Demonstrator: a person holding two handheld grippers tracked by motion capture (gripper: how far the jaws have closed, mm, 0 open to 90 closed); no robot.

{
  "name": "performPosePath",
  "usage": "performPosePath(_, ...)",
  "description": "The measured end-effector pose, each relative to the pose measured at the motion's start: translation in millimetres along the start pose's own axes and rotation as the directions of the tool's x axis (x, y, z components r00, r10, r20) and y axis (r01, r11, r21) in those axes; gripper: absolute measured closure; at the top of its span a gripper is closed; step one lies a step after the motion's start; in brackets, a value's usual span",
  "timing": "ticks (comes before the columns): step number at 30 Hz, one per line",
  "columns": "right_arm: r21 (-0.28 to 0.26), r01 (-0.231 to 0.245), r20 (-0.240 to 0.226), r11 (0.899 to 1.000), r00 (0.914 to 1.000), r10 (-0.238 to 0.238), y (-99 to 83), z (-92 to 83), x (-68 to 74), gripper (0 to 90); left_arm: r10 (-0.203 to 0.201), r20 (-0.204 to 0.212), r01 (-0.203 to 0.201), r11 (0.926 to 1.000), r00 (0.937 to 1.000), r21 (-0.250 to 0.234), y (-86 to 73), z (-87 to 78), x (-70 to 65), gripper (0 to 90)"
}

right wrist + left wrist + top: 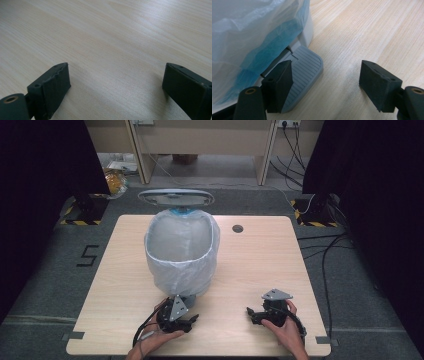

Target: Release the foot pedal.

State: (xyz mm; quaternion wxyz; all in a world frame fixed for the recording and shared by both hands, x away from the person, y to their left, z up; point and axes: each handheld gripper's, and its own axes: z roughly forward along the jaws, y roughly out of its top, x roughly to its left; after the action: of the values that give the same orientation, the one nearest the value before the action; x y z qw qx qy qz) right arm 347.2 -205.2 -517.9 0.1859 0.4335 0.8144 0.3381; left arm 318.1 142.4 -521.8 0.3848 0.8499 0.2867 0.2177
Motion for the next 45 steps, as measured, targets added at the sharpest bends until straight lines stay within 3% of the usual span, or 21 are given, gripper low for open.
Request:
performPosePath(14,0.000,0.000,0.000,1.000,1.0000,0.000,0.0,-0.1,0.0,7.9,0.012,-0.005,-0.012,0.9998,0.9999,-0.019,-0.5,-1.8,-1.0,25.9)
performPosePath(27,0.000,0.001,0.001,1.000,1.0000,-0.001,0.0,0.0,-0.1,7.9,-0.021,0.013,0.022,0.9985,0.9997,-0.050,0.7,-5.2,2.3,25.7)
performPosePath(32,0.000,0.000,0.000,1.000,1.0000,0.000,0.0,0.0,0.0,7.9,-0.019,0.005,0.019,0.9969,0.9998,-0.076,3.9,-10.6,3.7,25.7)
performPosePath(38,0.001,0.001,-0.001,1.000,1.0000,-0.001,0.1,0.0,-0.1,7.6,-0.031,0.026,0.033,0.9977,0.9992,-0.059,5.3,-13.9,6.5,24.0)
performPosePath(45,0.004,0.001,-0.001,1.000,1.0000,-0.001,0.1,0.0,0.0,7.2,-0.070,0.015,0.071,0.9948,0.9974,-0.073,-3.5,-33.0,13.7,22.9)
